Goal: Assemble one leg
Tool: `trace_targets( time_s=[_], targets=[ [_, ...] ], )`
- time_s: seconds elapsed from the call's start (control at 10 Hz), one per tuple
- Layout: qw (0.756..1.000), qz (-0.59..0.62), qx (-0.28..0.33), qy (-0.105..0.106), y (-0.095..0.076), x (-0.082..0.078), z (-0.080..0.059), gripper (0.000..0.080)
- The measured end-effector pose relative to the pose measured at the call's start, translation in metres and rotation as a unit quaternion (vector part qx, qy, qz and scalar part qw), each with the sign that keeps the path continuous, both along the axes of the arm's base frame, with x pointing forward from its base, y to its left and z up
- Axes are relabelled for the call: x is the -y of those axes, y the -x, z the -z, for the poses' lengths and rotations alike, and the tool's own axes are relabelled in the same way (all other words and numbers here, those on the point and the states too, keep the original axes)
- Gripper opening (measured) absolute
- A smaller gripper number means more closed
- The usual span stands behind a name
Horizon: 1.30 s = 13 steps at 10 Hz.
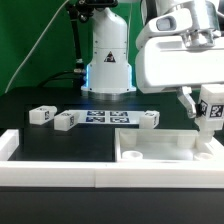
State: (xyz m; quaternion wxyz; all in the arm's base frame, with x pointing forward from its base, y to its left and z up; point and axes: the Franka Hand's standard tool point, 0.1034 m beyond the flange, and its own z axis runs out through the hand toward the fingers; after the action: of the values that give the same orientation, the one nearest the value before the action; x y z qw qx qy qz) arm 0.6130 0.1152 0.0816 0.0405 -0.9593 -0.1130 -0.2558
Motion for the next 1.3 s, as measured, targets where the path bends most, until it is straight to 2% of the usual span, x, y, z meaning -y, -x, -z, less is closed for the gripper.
trace_targets(
  time_s=[0.2, 0.6, 0.9, 1.3],
  targets=[
    [1.000, 0.002, 0.004, 0.000, 0.003, 0.000, 0.011, 0.0290],
    [1.000, 0.007, 0.025, 0.000, 0.000, 0.002, 0.016, 0.0290],
    [1.000, 0.007, 0.024, 0.000, 0.006, 0.001, 0.029, 0.0290],
    [1.000, 0.007, 0.024, 0.000, 0.006, 0.000, 0.030, 0.0290]
  ],
)
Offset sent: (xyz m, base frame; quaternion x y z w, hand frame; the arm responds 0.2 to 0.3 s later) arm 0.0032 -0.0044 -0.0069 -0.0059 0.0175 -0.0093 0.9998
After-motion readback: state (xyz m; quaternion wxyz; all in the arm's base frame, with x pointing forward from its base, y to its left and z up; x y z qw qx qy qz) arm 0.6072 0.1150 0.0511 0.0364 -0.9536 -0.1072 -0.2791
